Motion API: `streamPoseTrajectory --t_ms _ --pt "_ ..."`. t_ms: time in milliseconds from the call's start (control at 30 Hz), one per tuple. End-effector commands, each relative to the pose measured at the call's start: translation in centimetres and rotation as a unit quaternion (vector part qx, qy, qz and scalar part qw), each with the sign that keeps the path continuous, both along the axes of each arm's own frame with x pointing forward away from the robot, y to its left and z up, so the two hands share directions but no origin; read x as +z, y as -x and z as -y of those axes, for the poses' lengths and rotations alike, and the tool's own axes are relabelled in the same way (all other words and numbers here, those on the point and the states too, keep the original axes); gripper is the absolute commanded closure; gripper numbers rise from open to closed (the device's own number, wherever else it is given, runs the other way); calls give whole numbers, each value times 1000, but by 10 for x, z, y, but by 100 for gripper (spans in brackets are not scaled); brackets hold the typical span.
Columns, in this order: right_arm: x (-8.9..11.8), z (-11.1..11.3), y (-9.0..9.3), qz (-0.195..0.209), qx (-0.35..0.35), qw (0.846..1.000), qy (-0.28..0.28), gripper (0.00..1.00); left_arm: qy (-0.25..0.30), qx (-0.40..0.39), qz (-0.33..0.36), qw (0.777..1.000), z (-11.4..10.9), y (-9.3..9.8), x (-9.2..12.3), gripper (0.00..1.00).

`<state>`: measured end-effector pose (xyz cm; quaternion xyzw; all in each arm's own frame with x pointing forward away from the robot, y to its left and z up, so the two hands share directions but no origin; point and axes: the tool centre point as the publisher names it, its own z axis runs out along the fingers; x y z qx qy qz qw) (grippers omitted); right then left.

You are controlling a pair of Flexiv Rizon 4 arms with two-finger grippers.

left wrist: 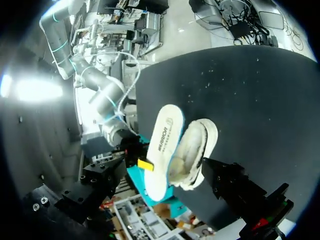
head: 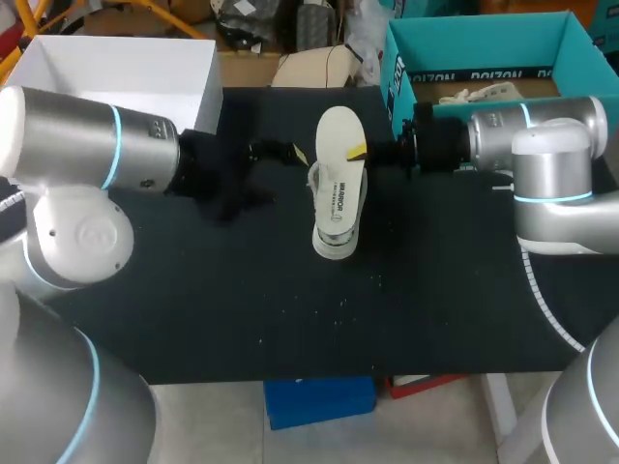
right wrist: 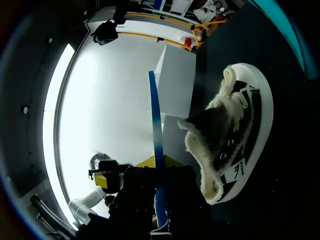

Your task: Take the shoe out of the shoebox, open the shoe tongue, remove and reinsert the insole, then place the shoe into the shoebox

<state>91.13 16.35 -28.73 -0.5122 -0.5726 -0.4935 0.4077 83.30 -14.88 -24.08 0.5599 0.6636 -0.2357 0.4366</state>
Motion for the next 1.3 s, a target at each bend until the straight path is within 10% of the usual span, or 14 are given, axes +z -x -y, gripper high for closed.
streamPoseTrajectory --t_ms 33,1167,1300 --pt "0 0 -1 -1 1 1000 0 100 182 -39 52 981 -7 4 -4 0" --pt "0 0 -1 -1 1 1000 0 100 231 -36 90 968 22 -31 -29 0" --pt "0 0 -1 -1 1 1000 0 100 221 -48 86 970 34 -34 -37 13"
